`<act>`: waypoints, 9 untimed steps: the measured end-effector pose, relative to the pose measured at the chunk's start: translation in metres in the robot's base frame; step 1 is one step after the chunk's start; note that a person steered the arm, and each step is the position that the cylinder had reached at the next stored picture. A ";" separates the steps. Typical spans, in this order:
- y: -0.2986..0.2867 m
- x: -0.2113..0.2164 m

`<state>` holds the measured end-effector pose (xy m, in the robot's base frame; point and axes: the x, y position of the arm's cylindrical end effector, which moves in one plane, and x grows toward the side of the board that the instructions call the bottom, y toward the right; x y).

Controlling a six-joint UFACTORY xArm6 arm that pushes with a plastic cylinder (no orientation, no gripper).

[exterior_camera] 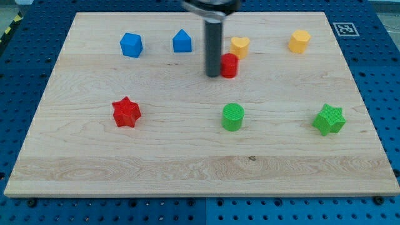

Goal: Place the red circle bottom of the yellow hexagon

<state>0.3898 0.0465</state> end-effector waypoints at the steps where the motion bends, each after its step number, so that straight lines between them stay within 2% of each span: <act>1: 0.067 0.002; 2: 0.052 0.009; 3: 0.003 0.013; 5: -0.008 -0.042; 7: 0.063 -0.042; 8: 0.110 -0.024; 9: 0.115 -0.023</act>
<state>0.3665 0.1617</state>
